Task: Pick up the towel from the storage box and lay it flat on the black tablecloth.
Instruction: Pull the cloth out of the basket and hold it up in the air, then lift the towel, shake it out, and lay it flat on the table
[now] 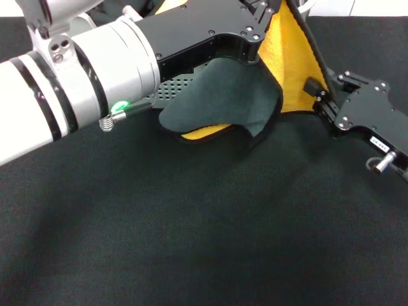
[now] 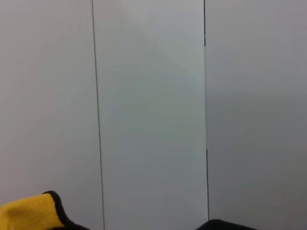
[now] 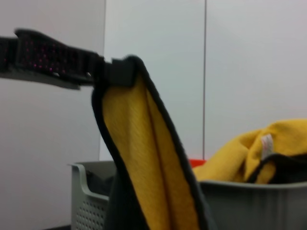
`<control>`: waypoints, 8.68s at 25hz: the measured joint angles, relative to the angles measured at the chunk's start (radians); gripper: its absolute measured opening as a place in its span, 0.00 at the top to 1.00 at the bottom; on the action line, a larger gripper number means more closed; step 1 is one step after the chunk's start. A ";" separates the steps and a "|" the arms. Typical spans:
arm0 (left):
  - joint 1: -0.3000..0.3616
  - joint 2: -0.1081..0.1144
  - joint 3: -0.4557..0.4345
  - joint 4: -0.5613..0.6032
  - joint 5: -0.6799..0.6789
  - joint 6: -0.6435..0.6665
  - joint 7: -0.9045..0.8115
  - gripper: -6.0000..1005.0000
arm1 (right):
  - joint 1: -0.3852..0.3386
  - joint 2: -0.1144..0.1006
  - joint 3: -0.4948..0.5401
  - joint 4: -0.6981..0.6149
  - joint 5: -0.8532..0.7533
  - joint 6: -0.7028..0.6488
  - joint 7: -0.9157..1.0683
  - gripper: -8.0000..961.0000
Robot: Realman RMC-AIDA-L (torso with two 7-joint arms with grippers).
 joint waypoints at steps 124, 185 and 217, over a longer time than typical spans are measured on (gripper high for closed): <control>-0.318 -0.001 -0.259 -0.992 -0.462 0.551 0.568 0.90 | 0.084 -0.024 0.279 -0.065 -0.061 0.381 0.201 0.98; -0.231 0.218 -0.559 -0.820 -0.483 1.380 0.594 0.97 | -0.218 -0.022 0.060 -0.137 -0.288 0.631 0.314 0.98; -0.271 0.310 -0.725 -0.880 -0.566 1.382 0.471 0.97 | -0.244 -0.016 0.174 -0.331 -0.269 0.637 0.373 0.98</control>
